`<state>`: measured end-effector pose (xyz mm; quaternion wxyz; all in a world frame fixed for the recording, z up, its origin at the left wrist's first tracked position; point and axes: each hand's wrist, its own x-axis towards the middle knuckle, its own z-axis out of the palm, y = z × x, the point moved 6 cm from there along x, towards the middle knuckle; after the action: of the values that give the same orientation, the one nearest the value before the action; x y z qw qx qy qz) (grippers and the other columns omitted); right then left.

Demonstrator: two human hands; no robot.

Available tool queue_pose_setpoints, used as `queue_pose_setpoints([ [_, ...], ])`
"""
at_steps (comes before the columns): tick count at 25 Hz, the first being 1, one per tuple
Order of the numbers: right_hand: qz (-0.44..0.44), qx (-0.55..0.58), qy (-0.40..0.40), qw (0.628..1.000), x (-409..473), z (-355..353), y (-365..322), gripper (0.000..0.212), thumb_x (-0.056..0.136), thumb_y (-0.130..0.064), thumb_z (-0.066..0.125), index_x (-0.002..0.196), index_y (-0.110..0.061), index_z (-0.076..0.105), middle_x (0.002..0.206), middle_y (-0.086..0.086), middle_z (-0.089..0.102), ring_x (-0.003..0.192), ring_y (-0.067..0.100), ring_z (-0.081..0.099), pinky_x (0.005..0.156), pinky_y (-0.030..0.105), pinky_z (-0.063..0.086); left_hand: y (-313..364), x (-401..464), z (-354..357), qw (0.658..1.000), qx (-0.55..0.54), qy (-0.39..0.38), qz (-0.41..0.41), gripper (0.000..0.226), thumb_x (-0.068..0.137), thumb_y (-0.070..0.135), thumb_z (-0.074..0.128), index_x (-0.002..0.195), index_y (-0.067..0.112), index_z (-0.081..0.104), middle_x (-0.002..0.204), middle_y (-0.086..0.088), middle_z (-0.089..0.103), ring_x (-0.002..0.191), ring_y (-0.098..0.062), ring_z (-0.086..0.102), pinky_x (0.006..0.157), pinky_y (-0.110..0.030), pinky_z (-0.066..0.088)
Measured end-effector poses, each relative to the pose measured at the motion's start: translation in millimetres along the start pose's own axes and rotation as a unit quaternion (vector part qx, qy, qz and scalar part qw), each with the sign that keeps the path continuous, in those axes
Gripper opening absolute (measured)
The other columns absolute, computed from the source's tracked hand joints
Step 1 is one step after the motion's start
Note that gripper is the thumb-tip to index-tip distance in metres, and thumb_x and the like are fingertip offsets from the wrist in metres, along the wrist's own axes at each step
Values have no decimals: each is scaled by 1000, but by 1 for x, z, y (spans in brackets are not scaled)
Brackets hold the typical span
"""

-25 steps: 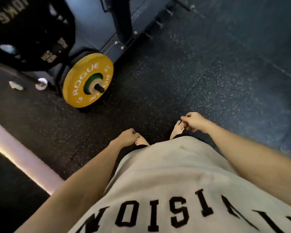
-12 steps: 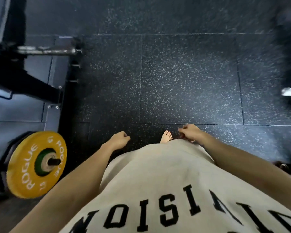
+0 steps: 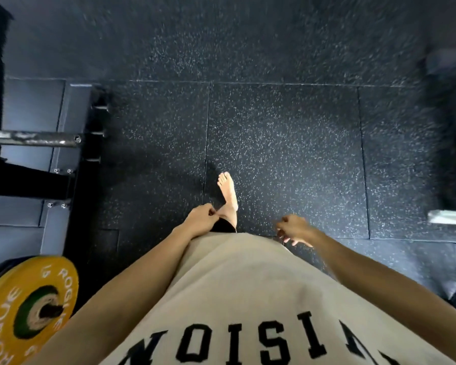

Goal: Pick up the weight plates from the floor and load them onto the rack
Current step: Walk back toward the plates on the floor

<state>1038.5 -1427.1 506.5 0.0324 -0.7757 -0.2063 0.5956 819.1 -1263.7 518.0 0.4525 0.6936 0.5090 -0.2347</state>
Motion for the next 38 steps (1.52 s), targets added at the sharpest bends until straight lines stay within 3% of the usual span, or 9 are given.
queue_pose_setpoints([
  [5, -7, -12, 44, 999, 53, -104, -93, 21, 99, -21, 52, 99, -4, 63, 83, 11, 61, 65, 22, 56, 52, 26, 43, 43, 102, -120, 1000, -4, 3, -27, 18, 98, 26, 50, 104, 11, 59, 105, -6, 62, 94, -22, 54, 78, -32, 40],
  [12, -94, -118, 91, 984, 130, -260, -258, 28, 97, -35, 54, 93, -8, 60, 101, 14, 67, 95, 31, 61, 75, 36, 42, 104, 223, -282, 999, -8, -10, -45, 15, 100, 30, 49, 100, 16, 54, 106, -9, 63, 100, -29, 61, 90, -40, 51],
  [16, -82, -144, 54, 985, 190, -321, -332, 25, 95, -40, 55, 85, -18, 55, 97, 7, 63, 96, 30, 60, 78, 37, 43, 131, 287, -336, 997, -32, -12, -73, 16, 100, 29, 48, 104, 14, 54, 109, -12, 64, 94, -28, 60, 83, -37, 49],
  [19, -91, -141, 68, 983, 240, -387, -407, 23, 95, -36, 56, 96, -14, 64, 96, 4, 64, 96, 28, 61, 79, 34, 44, 151, 324, -385, 992, -56, 19, -108, 20, 100, 27, 49, 106, 10, 56, 113, -16, 65, 90, -27, 57, 78, -34, 44],
  [23, -70, -130, 25, 989, 295, -454, -501, 18, 95, -33, 58, 81, -20, 58, 91, 10, 67, 76, 25, 60, 63, 33, 47, 178, 366, -468, 983, -72, 99, -139, 27, 97, 24, 53, 110, 2, 61, 118, -19, 64, 109, -34, 58, 85, -34, 44],
  [25, -74, -175, 3, 982, 316, -476, -547, 22, 96, -31, 57, 77, -20, 53, 83, 8, 65, 65, 23, 56, 50, 27, 41, 180, 386, -501, 972, -107, 133, -160, 29, 96, 27, 53, 109, 3, 61, 119, -21, 63, 111, -37, 58, 88, -37, 44],
  [29, -92, -283, -24, 954, 363, -503, -657, 25, 96, -31, 56, 74, -20, 53, 70, 2, 61, 54, 16, 52, 47, 25, 39, 176, 441, -548, 957, -172, 122, -199, 32, 96, 29, 50, 115, 4, 60, 126, -20, 61, 116, -35, 57, 91, -35, 44],
  [35, -137, -334, 20, 932, 429, -523, -863, 19, 93, -35, 58, 98, -19, 66, 106, 2, 68, 98, 23, 62, 78, 30, 44, 135, 519, -695, 933, -255, 128, -221, 31, 98, 25, 48, 119, 5, 59, 128, -14, 61, 117, -31, 56, 90, -32, 41],
  [38, -189, -310, 43, 931, 449, -522, -991, 16, 93, -30, 59, 94, -16, 67, 105, 7, 71, 99, 26, 63, 80, 32, 44, 99, 539, -785, 919, -279, 161, -226, 23, 96, 24, 50, 110, 8, 60, 118, -12, 65, 100, -27, 59, 81, -31, 44],
])
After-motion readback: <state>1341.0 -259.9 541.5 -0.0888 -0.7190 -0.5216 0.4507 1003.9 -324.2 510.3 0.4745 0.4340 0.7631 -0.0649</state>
